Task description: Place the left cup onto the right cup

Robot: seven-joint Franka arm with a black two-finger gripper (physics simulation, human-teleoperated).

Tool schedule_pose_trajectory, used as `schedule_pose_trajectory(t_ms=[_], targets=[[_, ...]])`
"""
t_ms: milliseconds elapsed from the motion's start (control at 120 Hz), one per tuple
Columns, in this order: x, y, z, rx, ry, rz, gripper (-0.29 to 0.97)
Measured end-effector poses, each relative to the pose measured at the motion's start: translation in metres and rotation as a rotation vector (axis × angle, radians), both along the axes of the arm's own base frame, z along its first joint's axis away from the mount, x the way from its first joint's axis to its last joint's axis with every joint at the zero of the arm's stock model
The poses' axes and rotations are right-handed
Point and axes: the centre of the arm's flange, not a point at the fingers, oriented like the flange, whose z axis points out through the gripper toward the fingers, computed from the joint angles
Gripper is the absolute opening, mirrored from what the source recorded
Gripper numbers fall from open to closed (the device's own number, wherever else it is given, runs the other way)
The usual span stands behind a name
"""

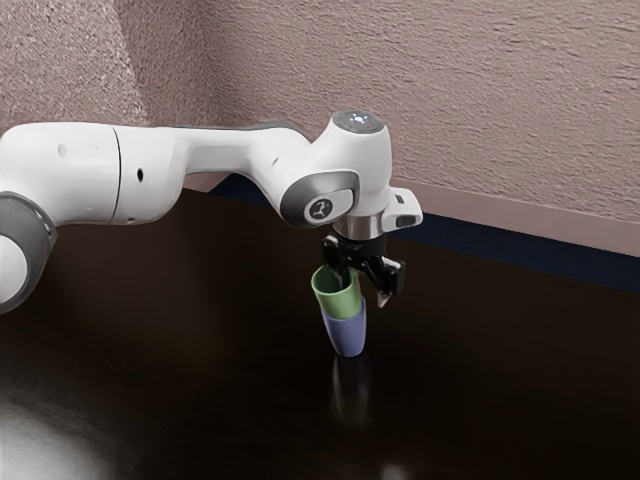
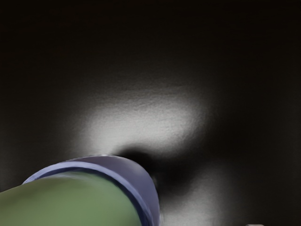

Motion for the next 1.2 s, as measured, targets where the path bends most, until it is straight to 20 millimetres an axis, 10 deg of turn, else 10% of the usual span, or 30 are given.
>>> schedule_pose_trajectory(t_ms=[567, 1200], targets=[[-0.005, -0.008, 0.015, 0.004, -0.018, -0.014, 0.67], [-0.046, -0.011, 0.125, 0.035, -0.102, 0.002, 0.68]])
